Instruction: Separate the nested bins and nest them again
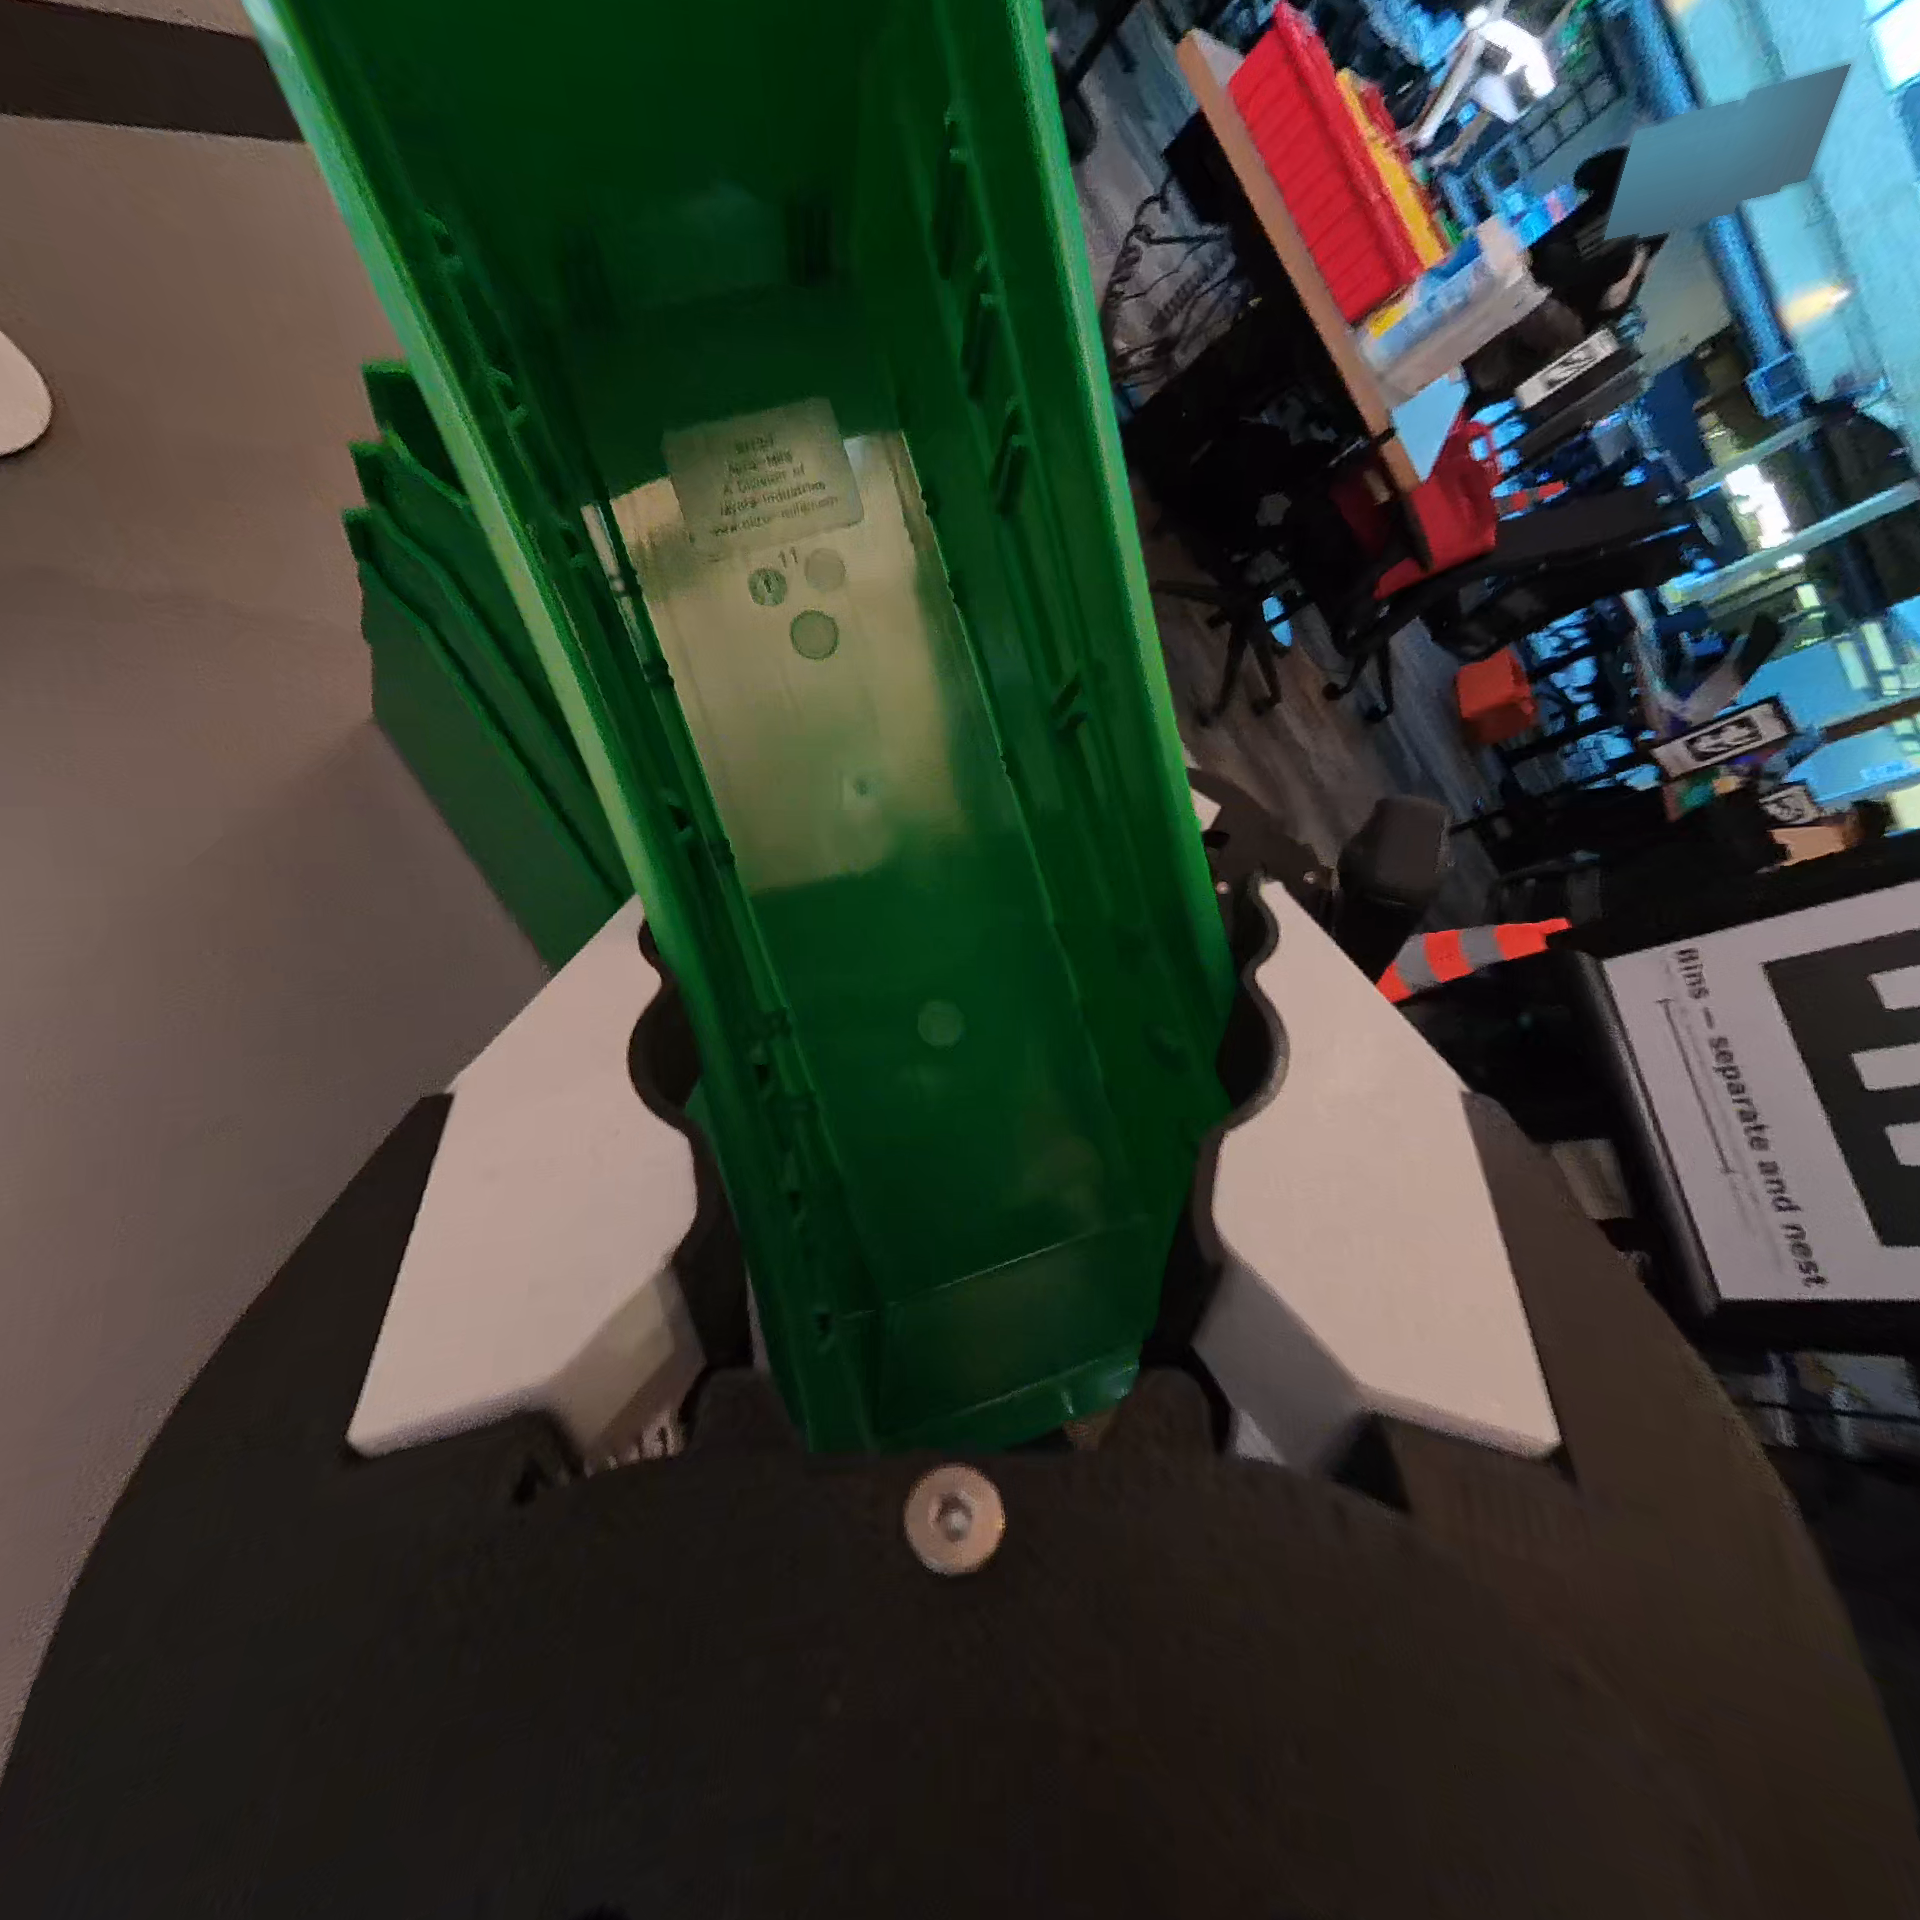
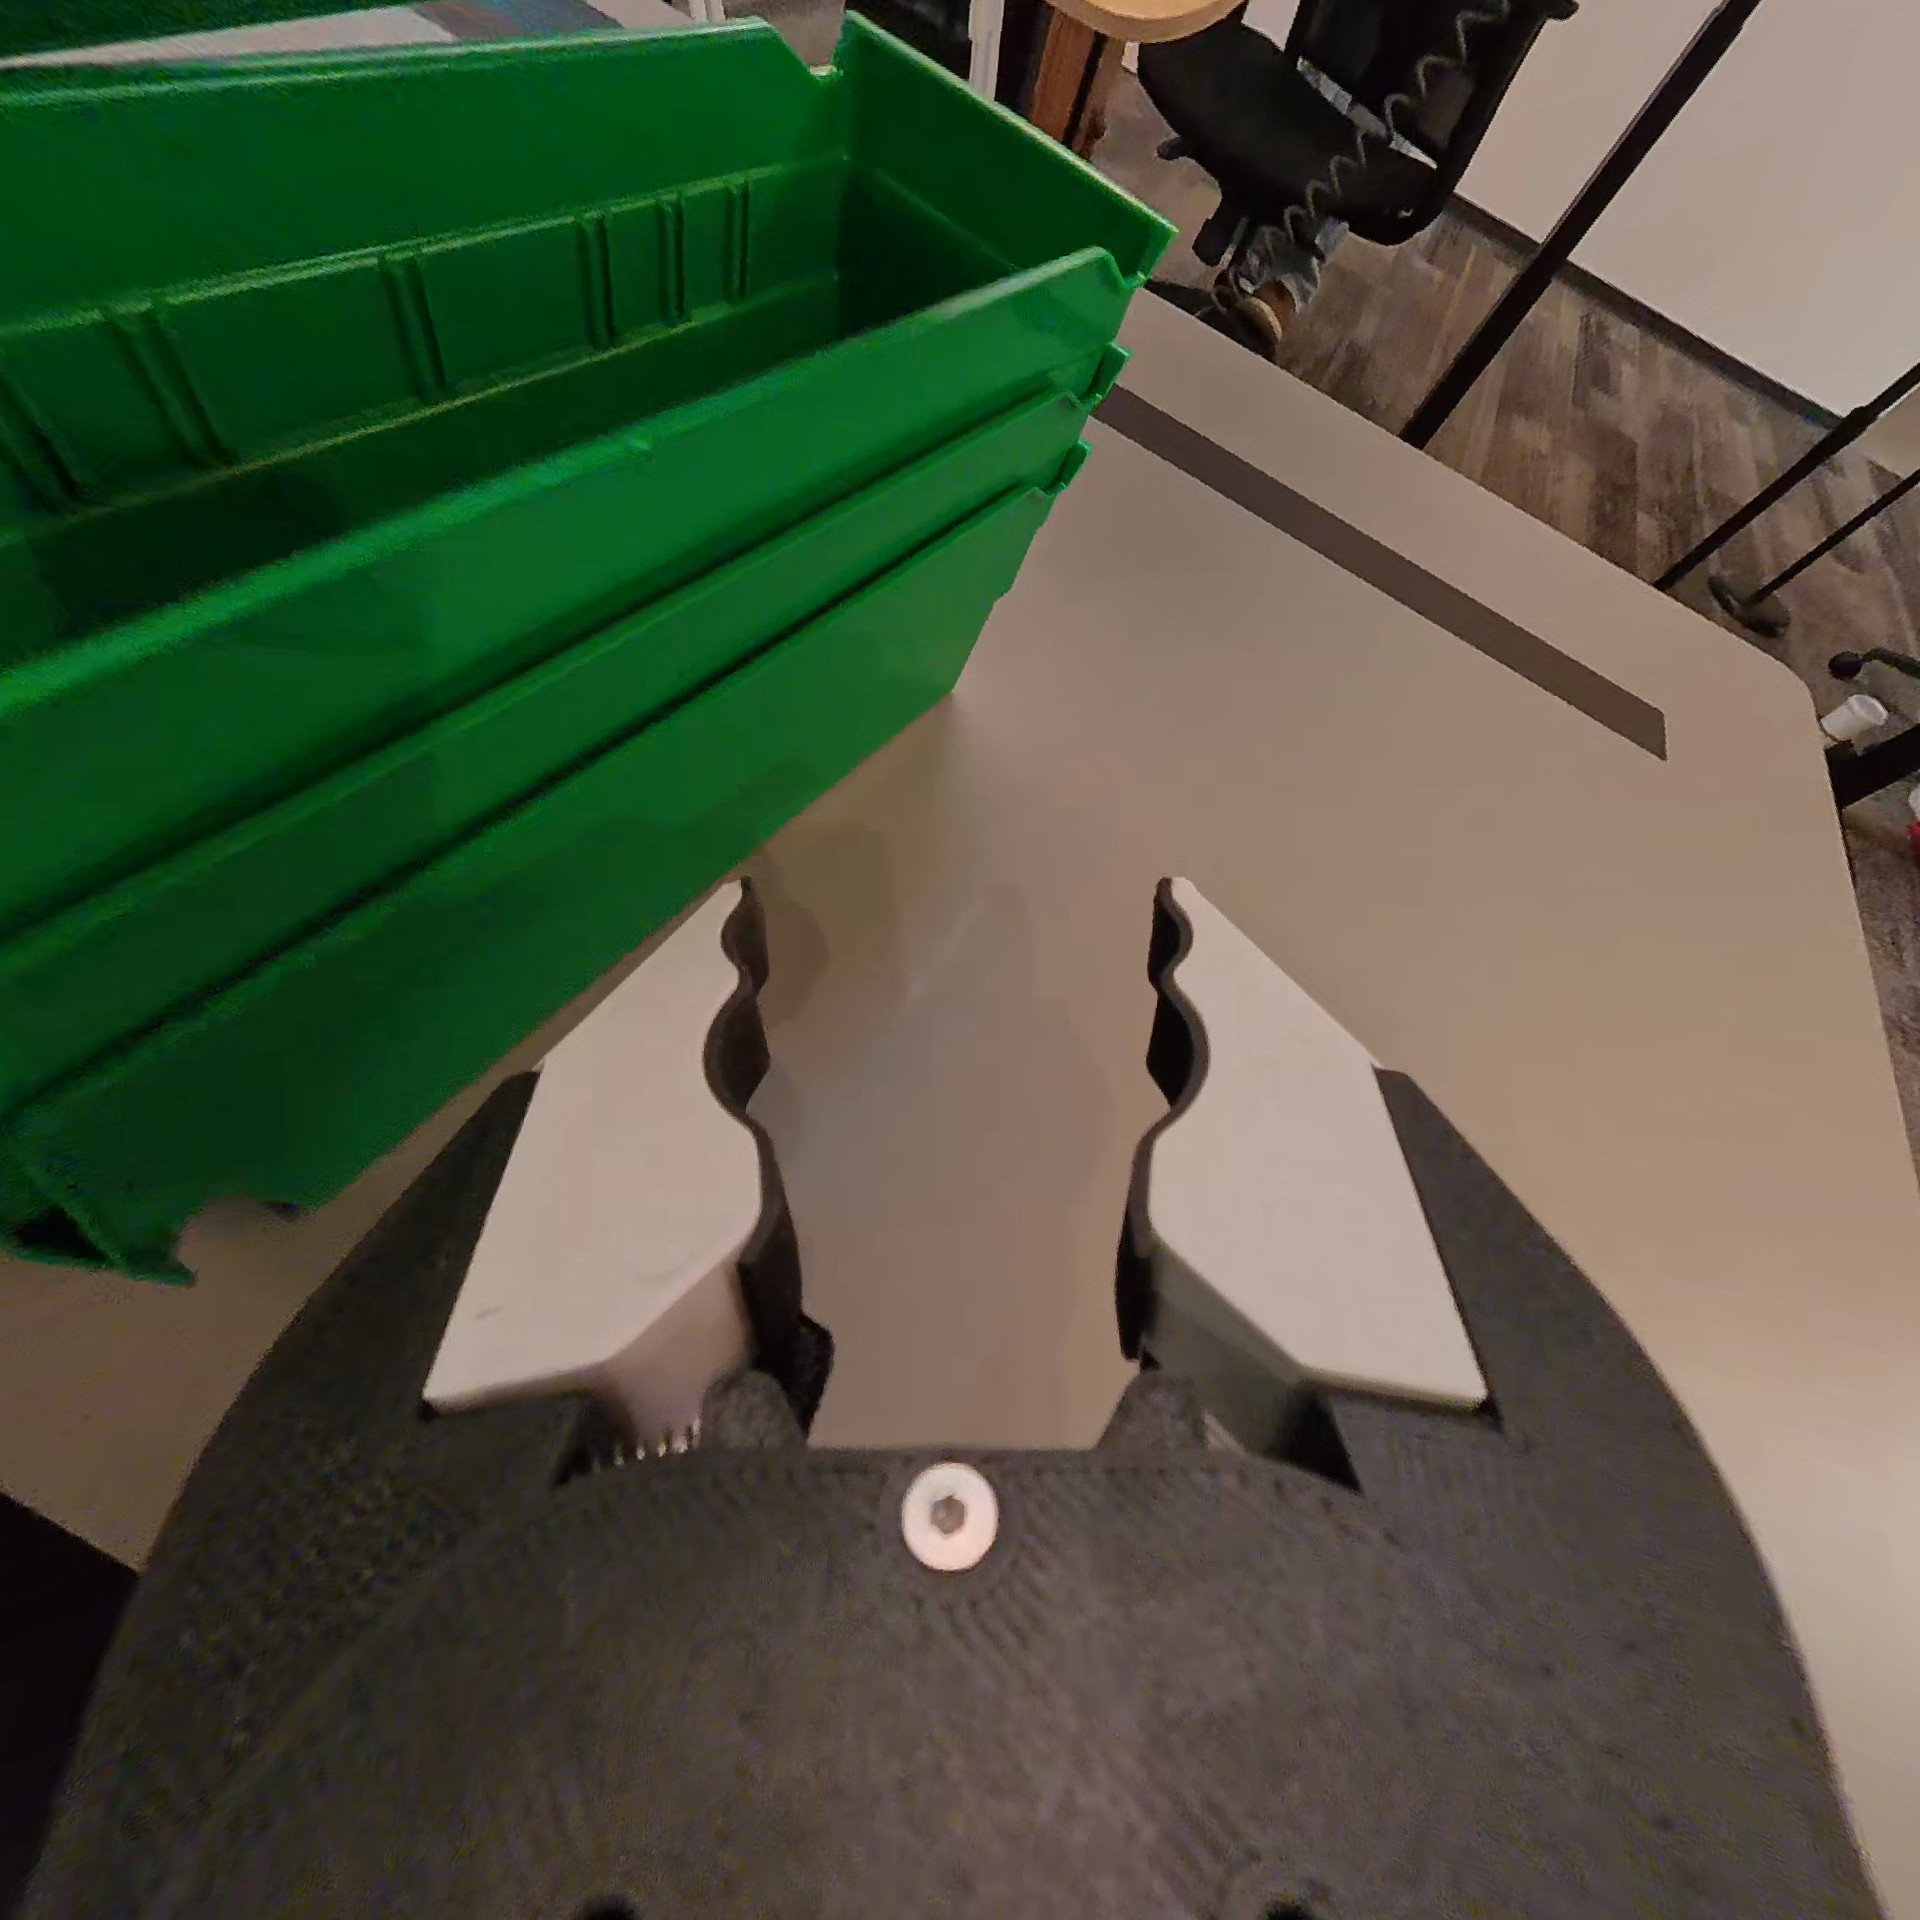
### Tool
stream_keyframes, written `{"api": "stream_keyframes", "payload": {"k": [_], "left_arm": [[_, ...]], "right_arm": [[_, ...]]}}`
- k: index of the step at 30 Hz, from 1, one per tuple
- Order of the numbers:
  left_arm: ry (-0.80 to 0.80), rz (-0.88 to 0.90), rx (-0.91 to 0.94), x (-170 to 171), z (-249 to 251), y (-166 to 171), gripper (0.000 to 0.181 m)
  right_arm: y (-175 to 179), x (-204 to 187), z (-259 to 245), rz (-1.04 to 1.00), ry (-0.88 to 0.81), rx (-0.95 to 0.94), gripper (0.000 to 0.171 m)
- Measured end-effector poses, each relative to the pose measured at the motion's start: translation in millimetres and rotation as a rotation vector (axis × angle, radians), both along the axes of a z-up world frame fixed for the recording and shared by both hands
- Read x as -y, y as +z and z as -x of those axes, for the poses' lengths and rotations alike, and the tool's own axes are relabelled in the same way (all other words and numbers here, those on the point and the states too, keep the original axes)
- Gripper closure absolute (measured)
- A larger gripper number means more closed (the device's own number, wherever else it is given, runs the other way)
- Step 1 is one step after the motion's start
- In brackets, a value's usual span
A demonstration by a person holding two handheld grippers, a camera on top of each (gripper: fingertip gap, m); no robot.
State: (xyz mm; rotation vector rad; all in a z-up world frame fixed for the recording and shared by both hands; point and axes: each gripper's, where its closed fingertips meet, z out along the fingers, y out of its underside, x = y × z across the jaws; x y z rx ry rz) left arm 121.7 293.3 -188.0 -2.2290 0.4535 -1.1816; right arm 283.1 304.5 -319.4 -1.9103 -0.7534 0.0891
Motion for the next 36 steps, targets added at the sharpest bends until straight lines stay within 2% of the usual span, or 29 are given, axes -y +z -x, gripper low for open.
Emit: {"api": "stream_keyframes", "payload": {"k": [3, 7, 9, 13, 15, 20, 22, 29, 33, 36], "left_arm": [[0.019, -0.040, -0.143, 1, -1, -9, 0.077], [-0.003, -0.030, -0.094, 9, -14, -3, 0.079], [0.003, -0.029, -0.091, 8, -13, -3, 0.079], [-0.015, -0.022, -0.101, 9, -9, -4, 0.077], [-0.031, -0.034, -0.140, 9, -6, -3, 0.077], [-0.061, -0.056, -0.278, 8, 9, -2, 0.076], [-0.066, -0.076, -0.352, 7, 16, -3, 0.077], [-0.084, -0.088, -0.545, 2, 28, -10, 0.077], [-0.137, -0.087, -0.603, 10, 15, -11, 0.077], [-0.143, -0.105, -0.741, 7, 11, -22, 0.078]], "right_arm": [[-2, 1, 2, 0.004, 0.004, -0.022, 0.099], [-1, 7, 16, 0.037, 0.043, -0.086, 0.106], [-8, 11, 24, 0.071, 0.068, -0.068, 0.105], [-23, 13, 35, 0.107, 0.059, 0.005, 0.117], [-24, 16, 45, 0.120, 0.068, -0.010, 0.114], [-29, 18, 72, 0.127, 0.088, 0.037, 0.116], [-28, 16, 82, 0.124, 0.090, 0.042, 0.108], [-31, 19, 117, 0.109, 0.134, 0.097, 0.113], [-34, 19, 120, 0.114, 0.138, 0.069, 0.114], [-36, 19, 123, 0.119, 0.145, 0.064, 0.115]]}}
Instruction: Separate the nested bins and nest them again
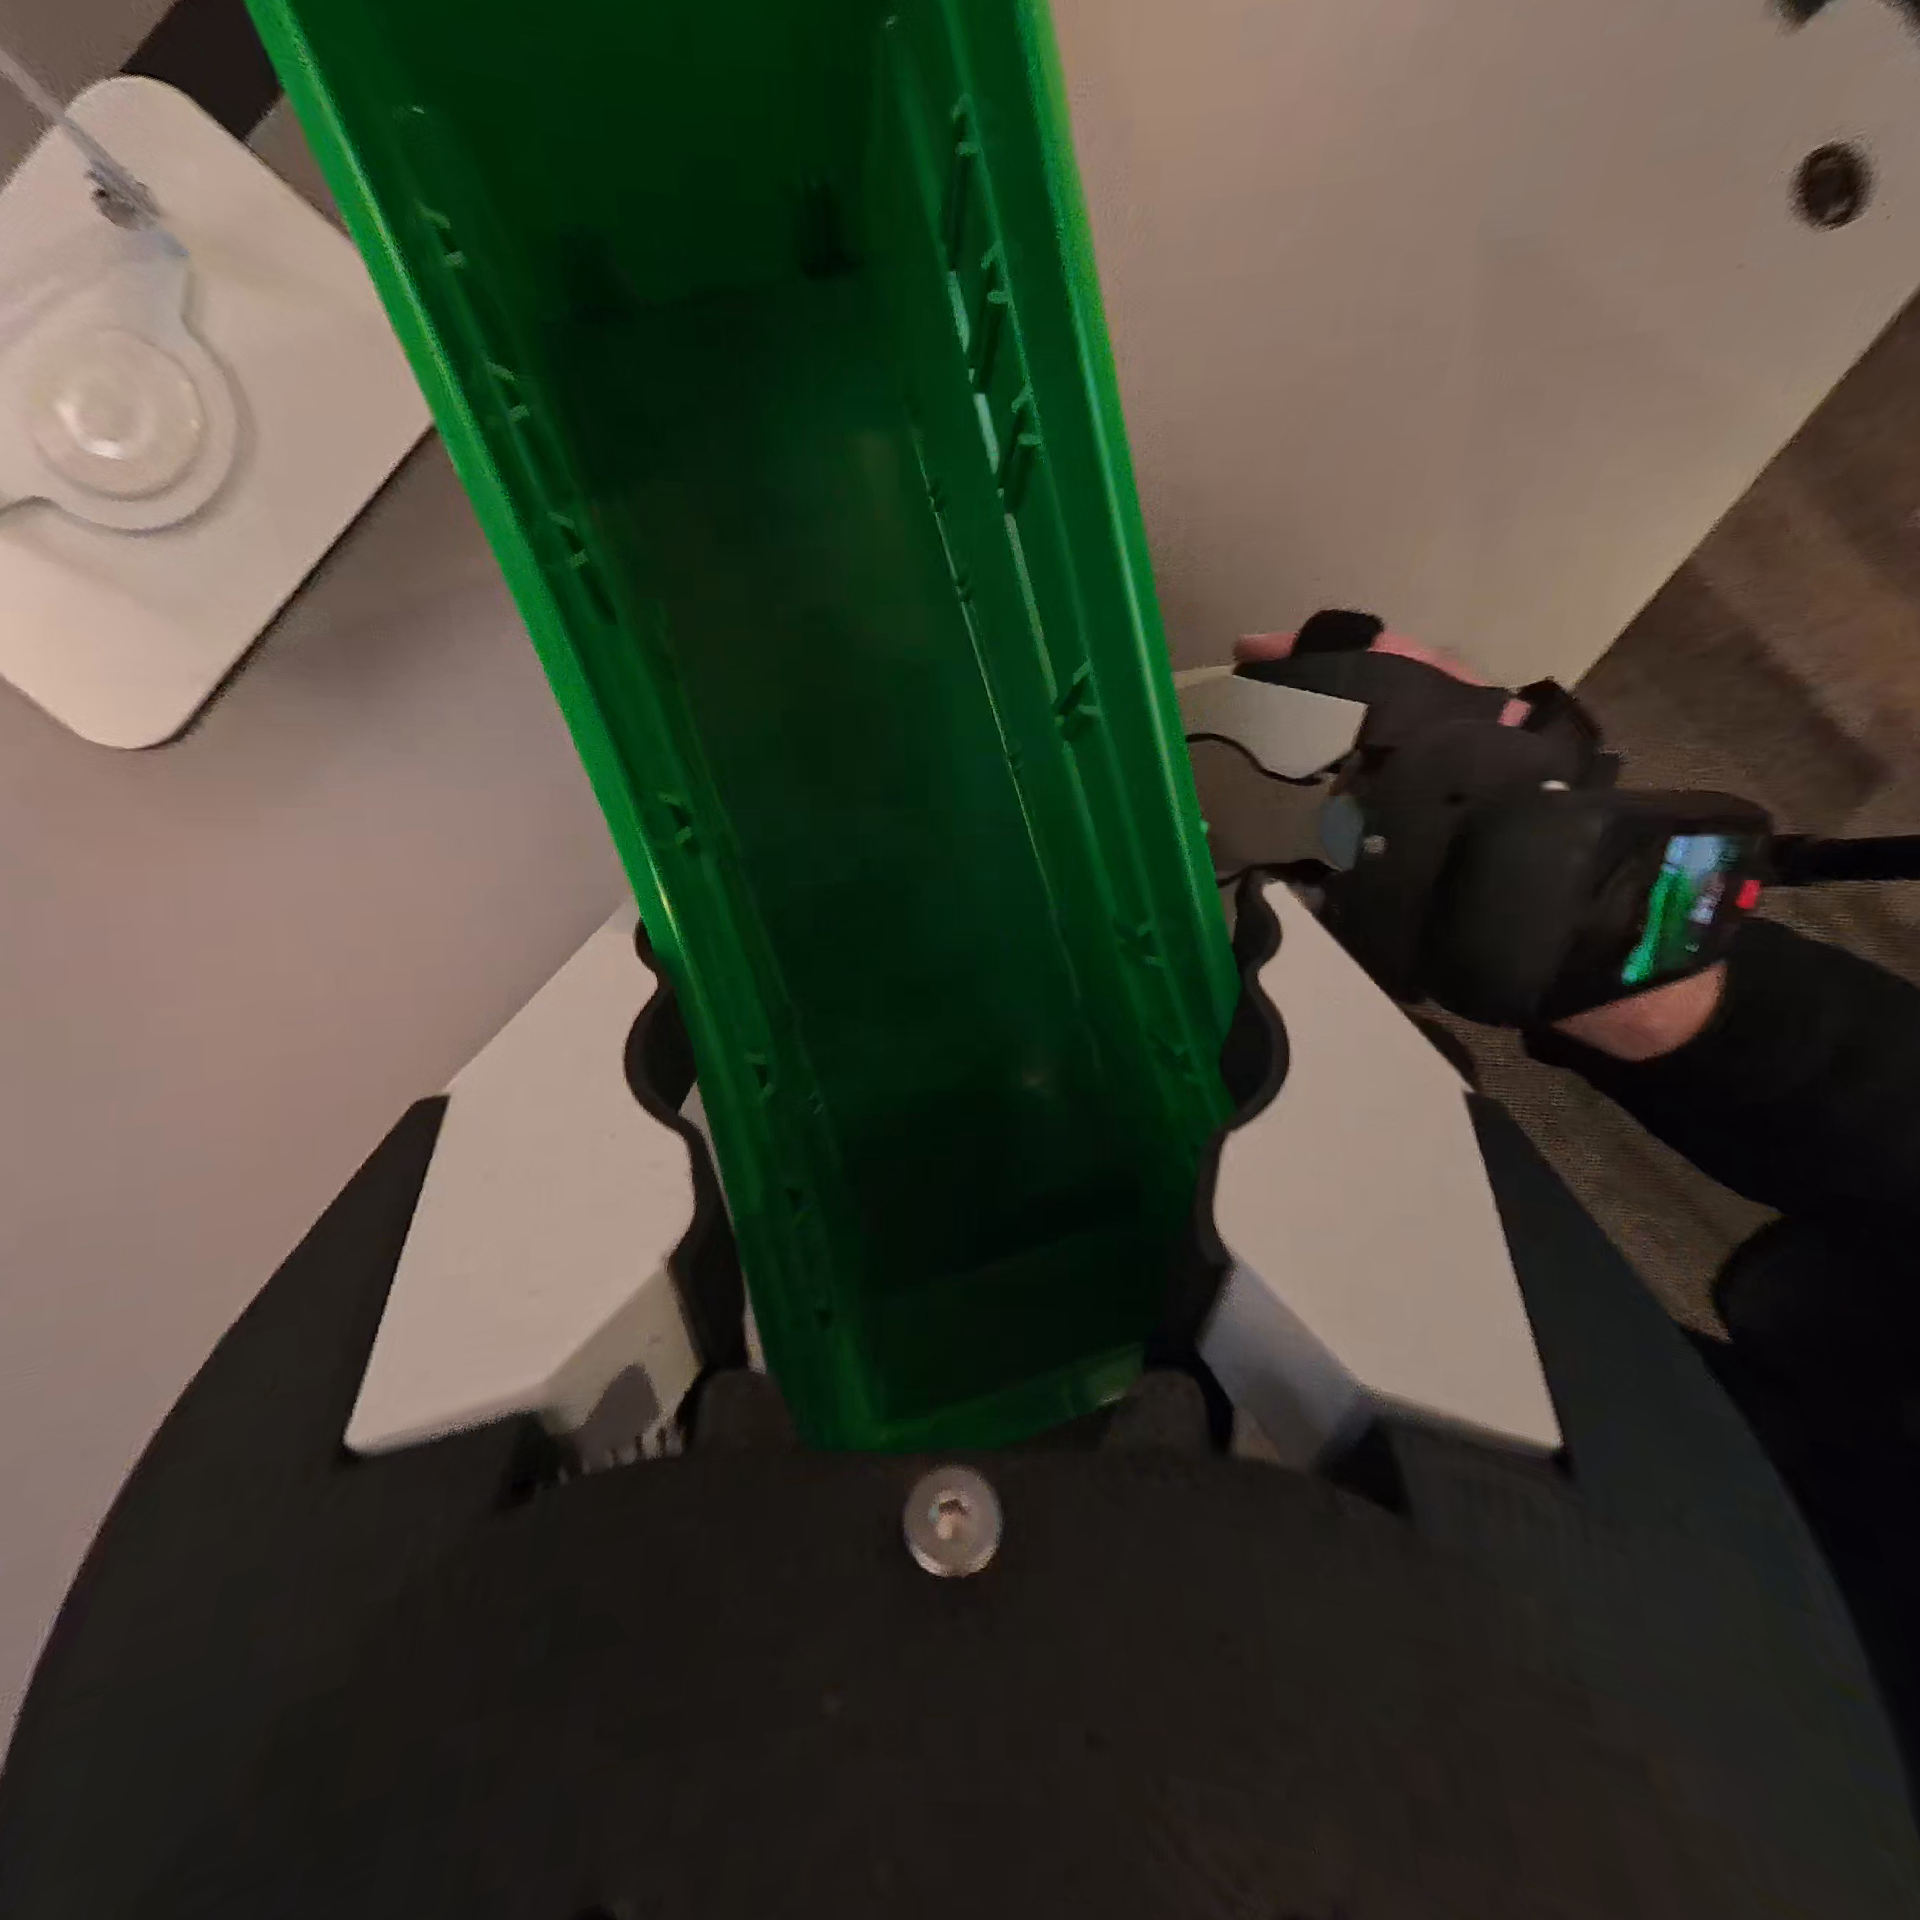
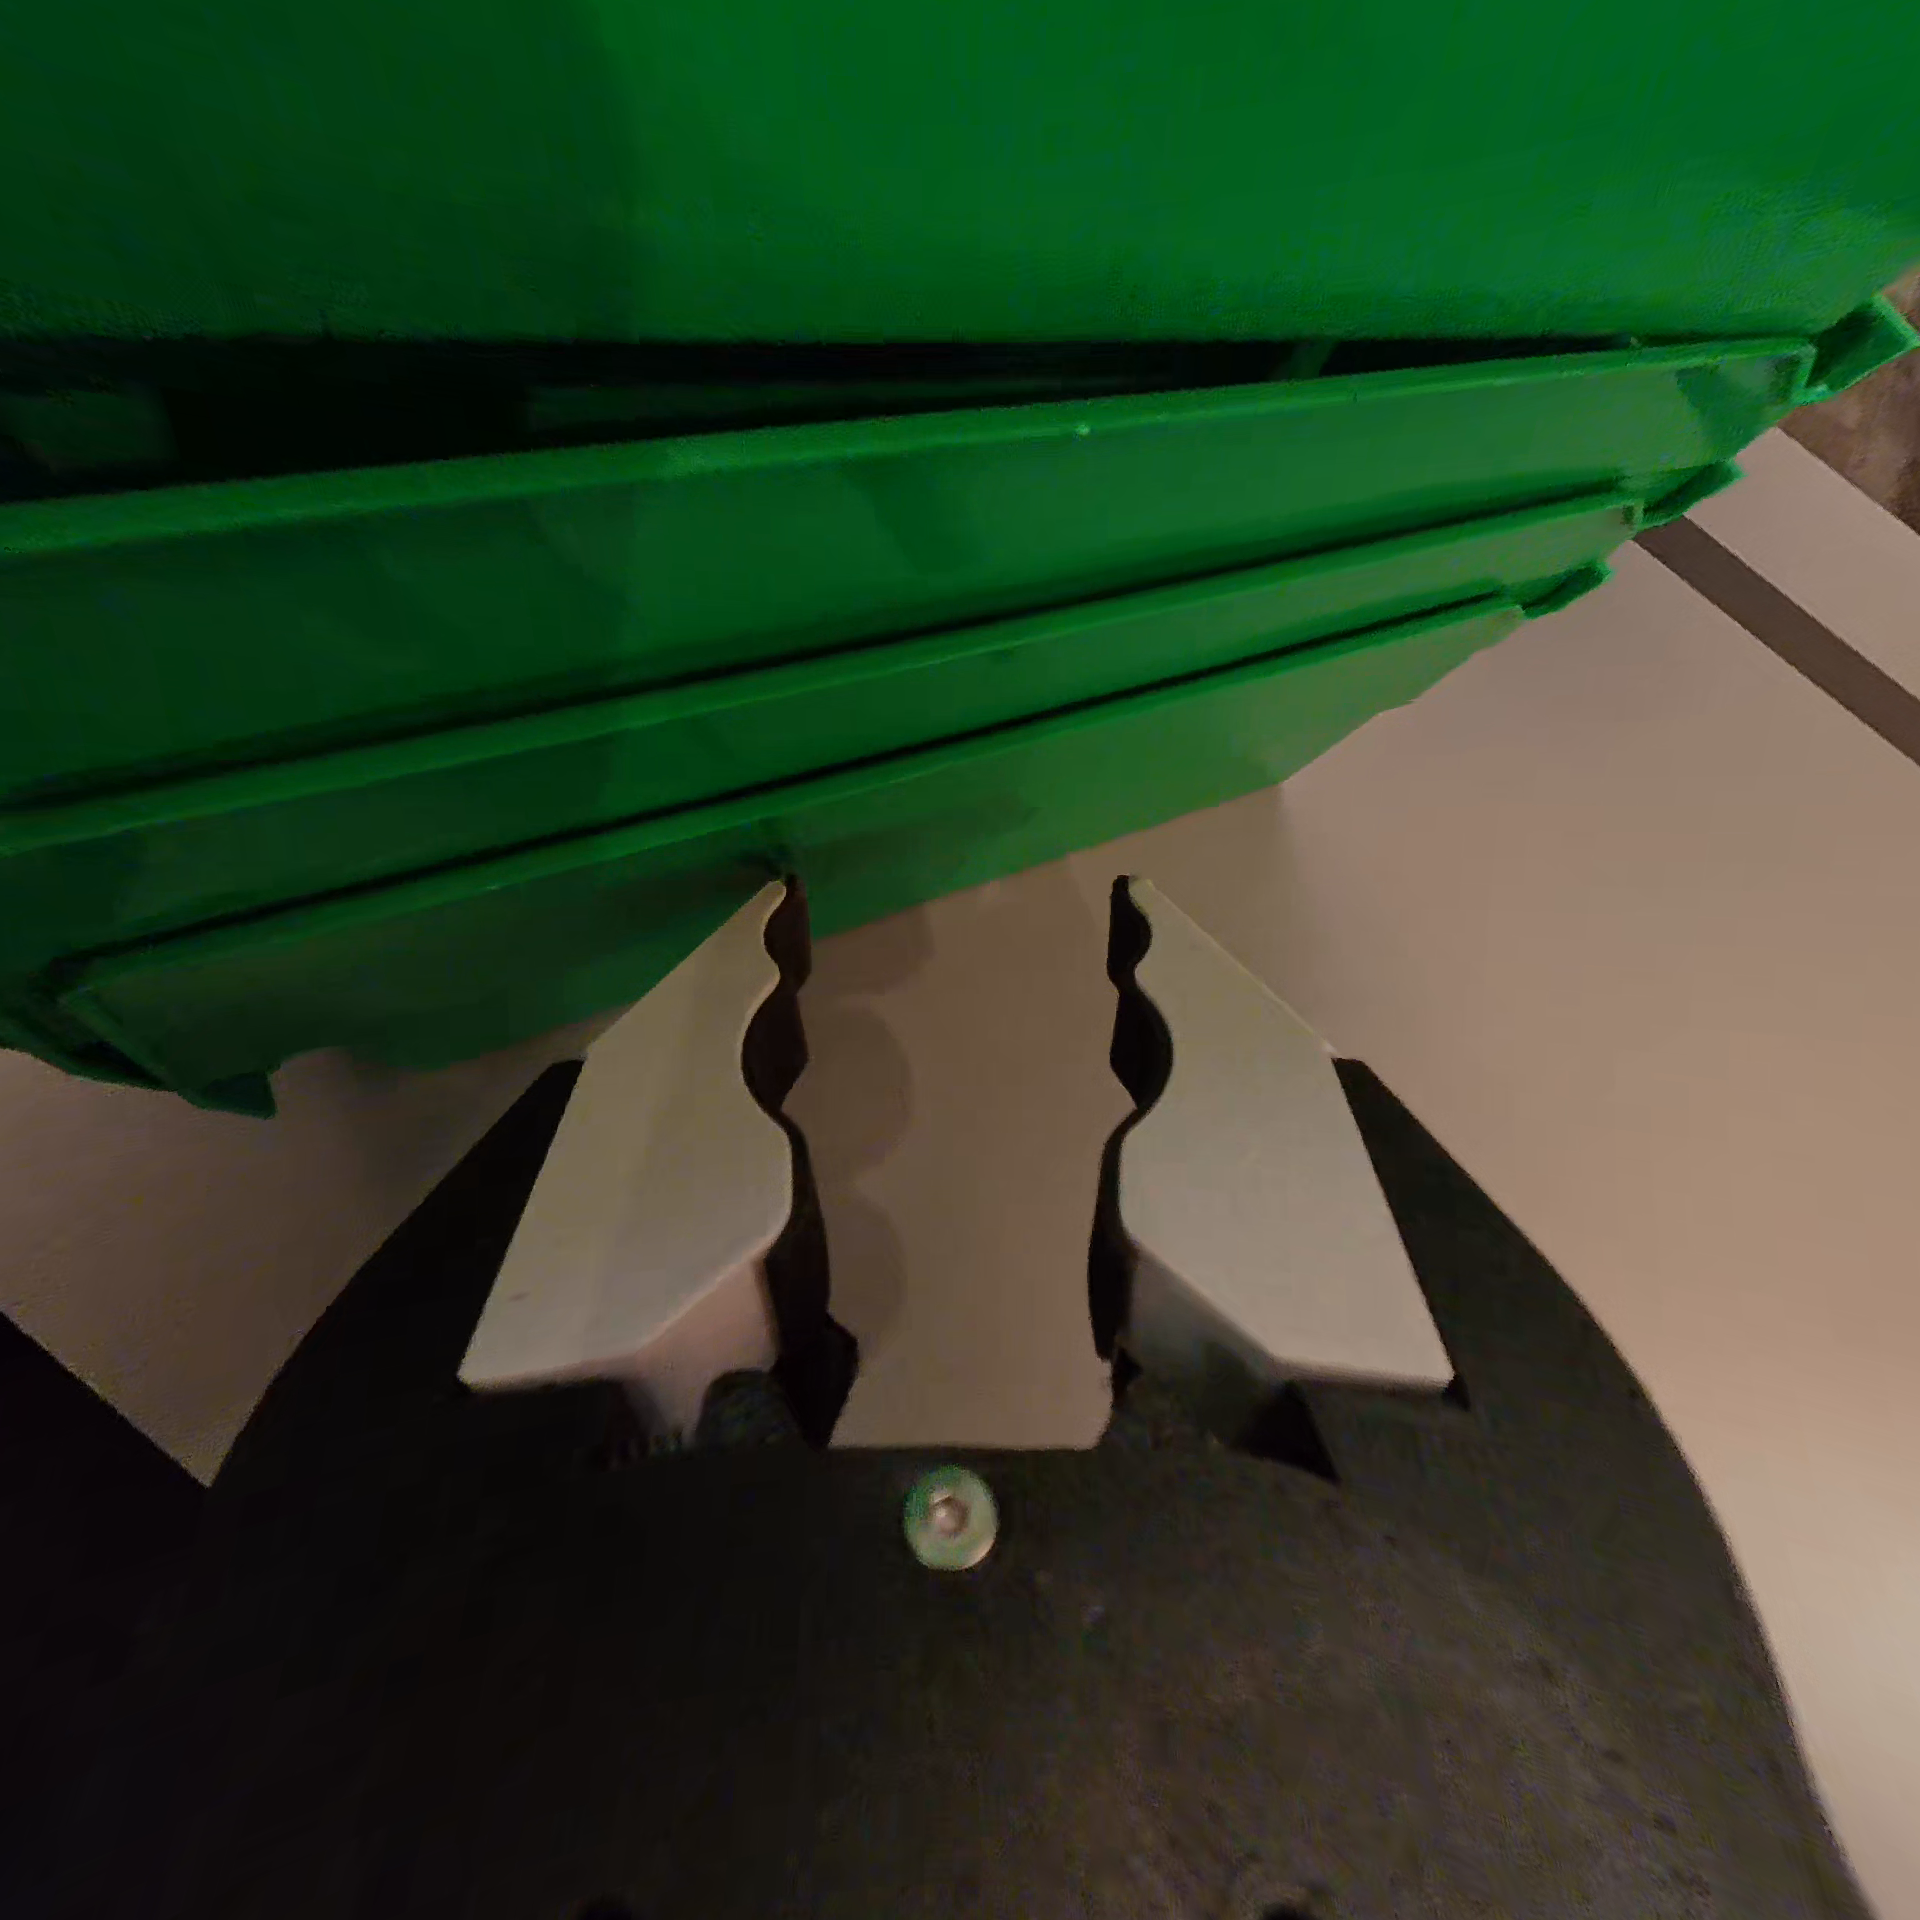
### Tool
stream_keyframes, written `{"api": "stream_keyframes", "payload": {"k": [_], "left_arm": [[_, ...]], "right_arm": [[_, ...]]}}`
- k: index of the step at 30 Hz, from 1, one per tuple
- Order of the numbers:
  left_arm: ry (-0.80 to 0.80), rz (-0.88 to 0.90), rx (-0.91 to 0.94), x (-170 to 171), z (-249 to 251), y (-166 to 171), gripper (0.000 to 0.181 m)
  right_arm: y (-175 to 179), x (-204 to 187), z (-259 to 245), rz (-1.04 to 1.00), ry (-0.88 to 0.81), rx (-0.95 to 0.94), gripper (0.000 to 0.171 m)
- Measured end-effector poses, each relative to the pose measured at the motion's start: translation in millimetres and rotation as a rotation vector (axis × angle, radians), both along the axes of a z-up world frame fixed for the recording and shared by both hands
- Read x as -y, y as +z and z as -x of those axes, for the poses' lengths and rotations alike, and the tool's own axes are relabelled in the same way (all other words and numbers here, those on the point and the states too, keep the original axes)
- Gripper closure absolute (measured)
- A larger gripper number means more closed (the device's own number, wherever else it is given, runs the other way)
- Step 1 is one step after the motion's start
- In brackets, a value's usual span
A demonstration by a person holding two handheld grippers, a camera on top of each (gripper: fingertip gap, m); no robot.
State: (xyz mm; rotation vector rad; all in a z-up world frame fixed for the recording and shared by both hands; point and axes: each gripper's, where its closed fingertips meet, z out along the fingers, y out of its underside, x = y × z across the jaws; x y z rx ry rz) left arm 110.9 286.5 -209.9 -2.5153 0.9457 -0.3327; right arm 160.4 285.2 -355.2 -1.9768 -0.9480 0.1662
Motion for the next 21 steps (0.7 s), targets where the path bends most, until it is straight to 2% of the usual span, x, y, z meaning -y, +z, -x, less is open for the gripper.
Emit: {"api": "stream_keyframes", "payload": {"k": [4, 8, 12, 16, 21], "left_arm": [[0.018, 0.010, -0.077, -3, -1, -20, 0.075], [0.048, 0.062, -0.054, -4, 0, -49, 0.068], [0.065, 0.080, 0.019, -11, 1, -62, 0.060], [0.049, 0.070, 0.025, -11, -1, -62, 0.064], [0.032, 0.056, 0.034, -15, 0, -58, 0.077]], "right_arm": [[0, 3, 5, 0.001, 0.017, -0.017, 0.111], [-5, 4, 7, 0.006, 0.027, -0.010, 0.112], [-9, 5, 8, 0.019, 0.041, -0.025, 0.111], [-15, 6, 11, 0.027, 0.056, -0.004, 0.110], [-22, 11, 21, 0.036, 0.090, 0.017, 0.111]]}}
